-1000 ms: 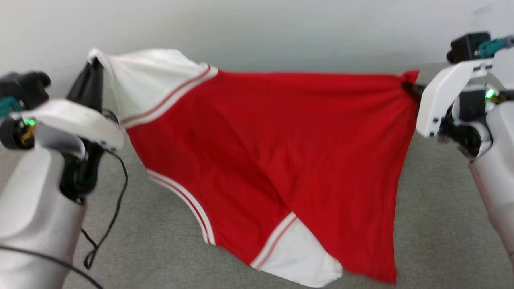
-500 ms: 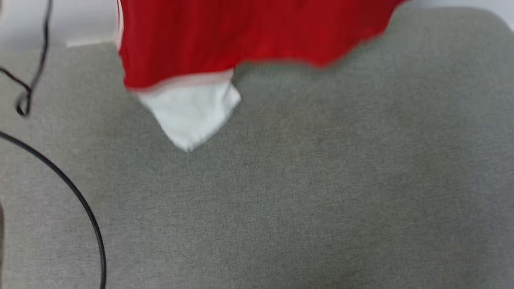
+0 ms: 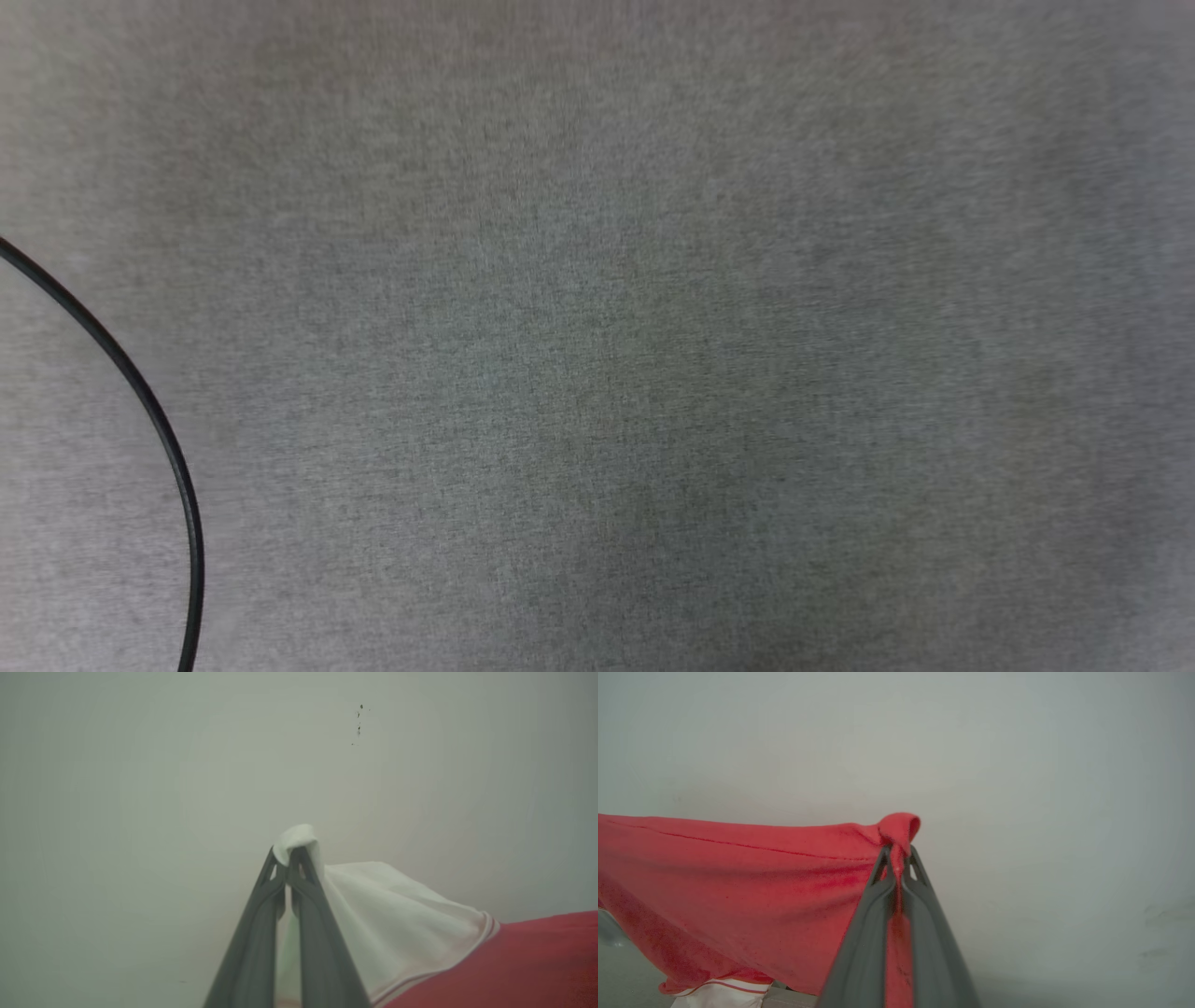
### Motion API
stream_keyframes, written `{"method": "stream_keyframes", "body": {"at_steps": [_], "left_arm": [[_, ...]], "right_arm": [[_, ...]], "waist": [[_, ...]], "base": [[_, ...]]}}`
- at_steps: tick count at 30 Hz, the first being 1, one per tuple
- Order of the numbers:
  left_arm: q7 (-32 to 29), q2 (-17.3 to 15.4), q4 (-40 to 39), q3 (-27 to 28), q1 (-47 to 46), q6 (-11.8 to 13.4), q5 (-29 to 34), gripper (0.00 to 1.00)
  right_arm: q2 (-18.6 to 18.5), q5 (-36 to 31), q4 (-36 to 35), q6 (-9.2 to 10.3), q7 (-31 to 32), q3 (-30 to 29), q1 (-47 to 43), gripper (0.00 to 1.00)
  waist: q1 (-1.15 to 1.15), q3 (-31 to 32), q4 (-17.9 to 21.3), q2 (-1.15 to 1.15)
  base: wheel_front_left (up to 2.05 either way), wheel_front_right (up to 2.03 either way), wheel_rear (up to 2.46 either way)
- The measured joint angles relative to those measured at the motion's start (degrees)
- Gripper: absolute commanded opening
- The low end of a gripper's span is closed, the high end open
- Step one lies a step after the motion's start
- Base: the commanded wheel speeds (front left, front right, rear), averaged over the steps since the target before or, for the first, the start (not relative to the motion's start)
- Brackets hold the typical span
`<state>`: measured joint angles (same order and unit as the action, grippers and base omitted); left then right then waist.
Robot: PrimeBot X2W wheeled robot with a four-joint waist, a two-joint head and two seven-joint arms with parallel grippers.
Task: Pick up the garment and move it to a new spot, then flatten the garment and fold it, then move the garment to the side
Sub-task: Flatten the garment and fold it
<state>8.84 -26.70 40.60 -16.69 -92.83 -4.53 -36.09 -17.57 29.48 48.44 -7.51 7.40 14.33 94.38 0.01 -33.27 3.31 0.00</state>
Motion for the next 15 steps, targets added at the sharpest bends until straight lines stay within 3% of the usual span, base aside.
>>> {"method": "stream_keyframes", "body": {"at_steps": [6,15], "left_arm": [[1.65,1.20,4.58,0.12,2.20,-1.05,-2.14,0.00],[5.04,0.90,6.73,0.19,17.02,-2.55,-5.19,0.00]], "right_arm": [[0.99,1.81,3.70,0.00,-1.49,3.53,-1.13,0.00],[1.63,7.11,4.69,0.00,-5.43,11.60,-14.72,0.00]], "waist": [[0.00,-3.75,-0.56,0.00],[-0.01,1.95,-0.54,0.00]], "base": [[0.00,0.00,0.00],[0.00,0.00,0.00]]}}
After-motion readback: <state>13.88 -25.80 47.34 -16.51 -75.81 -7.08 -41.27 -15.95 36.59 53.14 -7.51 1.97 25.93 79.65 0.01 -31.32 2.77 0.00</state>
